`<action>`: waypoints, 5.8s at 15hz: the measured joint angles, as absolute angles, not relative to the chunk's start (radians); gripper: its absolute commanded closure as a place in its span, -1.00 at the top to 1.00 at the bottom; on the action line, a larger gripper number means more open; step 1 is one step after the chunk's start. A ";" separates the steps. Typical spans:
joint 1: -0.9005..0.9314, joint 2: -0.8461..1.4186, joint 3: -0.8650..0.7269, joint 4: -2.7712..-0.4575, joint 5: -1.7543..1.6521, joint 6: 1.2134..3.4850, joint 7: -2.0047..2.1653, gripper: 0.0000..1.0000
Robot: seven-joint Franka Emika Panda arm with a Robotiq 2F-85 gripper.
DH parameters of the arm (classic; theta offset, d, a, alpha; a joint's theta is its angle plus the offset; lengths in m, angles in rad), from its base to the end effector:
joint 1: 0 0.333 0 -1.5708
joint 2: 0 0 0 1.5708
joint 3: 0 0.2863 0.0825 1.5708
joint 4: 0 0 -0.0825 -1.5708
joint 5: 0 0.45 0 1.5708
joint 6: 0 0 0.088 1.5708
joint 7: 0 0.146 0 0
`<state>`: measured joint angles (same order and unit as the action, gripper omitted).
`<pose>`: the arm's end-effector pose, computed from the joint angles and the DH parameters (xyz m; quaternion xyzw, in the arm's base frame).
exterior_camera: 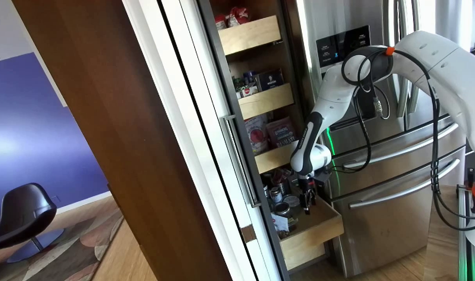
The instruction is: Pull out the second drawer from the bottom
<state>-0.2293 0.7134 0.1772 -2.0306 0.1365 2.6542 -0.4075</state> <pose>0.5787 -0.0135 -0.0340 -0.9905 -0.0964 0.0214 0.0953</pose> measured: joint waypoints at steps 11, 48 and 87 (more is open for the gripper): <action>-0.176 0.722 0.164 -2.049 0.174 2.725 -0.132 1.00; -0.029 0.986 0.111 -1.768 0.303 2.332 0.250 1.00; -0.007 -0.214 0.078 -2.614 -0.025 2.641 0.311 1.00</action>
<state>-0.0065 -0.2145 0.0782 -2.6144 -0.0246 2.6408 0.3115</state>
